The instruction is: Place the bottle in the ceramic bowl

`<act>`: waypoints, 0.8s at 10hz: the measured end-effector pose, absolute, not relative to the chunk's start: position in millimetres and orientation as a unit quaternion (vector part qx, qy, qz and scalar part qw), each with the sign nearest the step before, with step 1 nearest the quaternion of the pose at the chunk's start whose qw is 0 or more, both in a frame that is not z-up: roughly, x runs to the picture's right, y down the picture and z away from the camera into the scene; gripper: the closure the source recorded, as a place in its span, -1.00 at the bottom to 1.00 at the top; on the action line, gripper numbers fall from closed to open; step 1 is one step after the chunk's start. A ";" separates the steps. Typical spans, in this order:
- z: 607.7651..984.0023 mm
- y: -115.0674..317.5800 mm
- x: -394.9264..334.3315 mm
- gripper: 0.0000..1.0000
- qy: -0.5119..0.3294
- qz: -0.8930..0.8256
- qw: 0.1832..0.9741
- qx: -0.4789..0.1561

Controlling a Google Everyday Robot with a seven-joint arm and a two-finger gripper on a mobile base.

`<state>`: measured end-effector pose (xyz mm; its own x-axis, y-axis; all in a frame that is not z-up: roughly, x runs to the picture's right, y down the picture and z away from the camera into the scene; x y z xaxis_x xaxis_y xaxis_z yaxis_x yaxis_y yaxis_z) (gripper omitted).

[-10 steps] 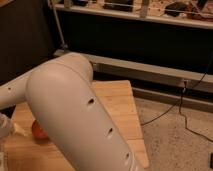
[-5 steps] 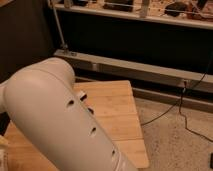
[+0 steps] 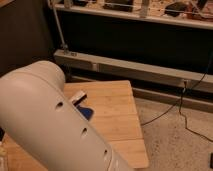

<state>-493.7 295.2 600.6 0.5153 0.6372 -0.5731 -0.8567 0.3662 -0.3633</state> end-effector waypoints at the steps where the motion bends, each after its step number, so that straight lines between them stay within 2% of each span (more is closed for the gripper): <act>1: 603.1 302.3 -495.8 -0.30 0.173 0.460 0.809 -0.321; 5: 619.8 325.2 -509.3 -0.30 0.168 0.453 0.814 -0.323; 8: 622.7 326.6 -511.5 -0.30 0.165 0.455 0.813 -0.324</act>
<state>-511.5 326.6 622.7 0.5324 0.6322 -0.5628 -0.8461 0.3768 -0.3771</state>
